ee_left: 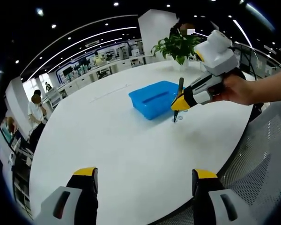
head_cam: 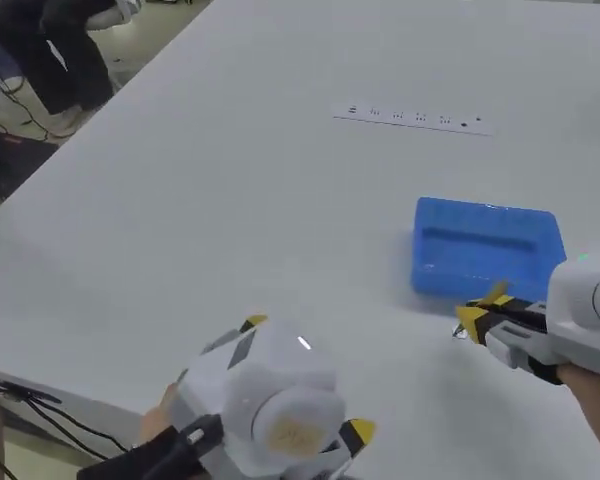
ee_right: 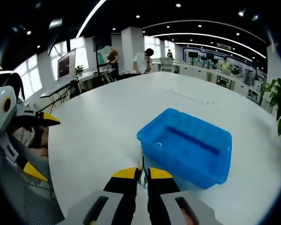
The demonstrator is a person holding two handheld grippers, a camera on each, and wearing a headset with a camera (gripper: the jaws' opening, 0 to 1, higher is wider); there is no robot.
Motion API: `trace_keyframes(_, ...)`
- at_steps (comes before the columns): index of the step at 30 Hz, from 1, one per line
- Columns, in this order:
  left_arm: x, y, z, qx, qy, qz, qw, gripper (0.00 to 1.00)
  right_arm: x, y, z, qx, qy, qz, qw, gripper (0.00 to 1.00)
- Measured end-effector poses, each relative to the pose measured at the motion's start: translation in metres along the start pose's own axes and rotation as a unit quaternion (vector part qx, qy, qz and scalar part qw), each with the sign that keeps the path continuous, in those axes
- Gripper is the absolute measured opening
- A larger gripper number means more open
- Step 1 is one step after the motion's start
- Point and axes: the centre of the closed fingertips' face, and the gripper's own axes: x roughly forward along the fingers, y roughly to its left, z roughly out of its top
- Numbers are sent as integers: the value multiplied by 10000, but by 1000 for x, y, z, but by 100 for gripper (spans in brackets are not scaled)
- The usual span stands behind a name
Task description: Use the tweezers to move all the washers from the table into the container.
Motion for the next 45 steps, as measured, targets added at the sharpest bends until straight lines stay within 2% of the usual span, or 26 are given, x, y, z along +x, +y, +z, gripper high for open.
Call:
trace_keyframes(9,1,0,-2,56,63,0,10000,84,0,-3,0,-96,2,-31,9999,4)
trace_keyframes(14,1,-1,-2,66,68,-5,10000,83,1,-6,0,114,-44,-46,9999,4)
trace_keyframes(16,2,-1,-3,84,88,-5,9999,83,2,-4,-4,191,67,-13,9998,4)
trace_keyframes(17,2,-1,-2,95,82,0,9999,83,2,-4,-2,203,-31,-48,9998,4)
trace_keyframes(25,1,0,-2,123,80,28,9999,82,4,-3,0,37,-93,-164,9998,3)
trace_keyframes(31,1,0,-3,126,89,28,9999,82,5,-2,0,50,28,-128,9999,3)
trace_keyframes(38,1,0,-4,143,117,35,9998,82,-7,-2,19,-21,-162,-151,9998,3)
trace_keyframes(45,1,-1,-3,132,106,19,9999,82,-18,-10,44,-121,-418,-227,9988,3)
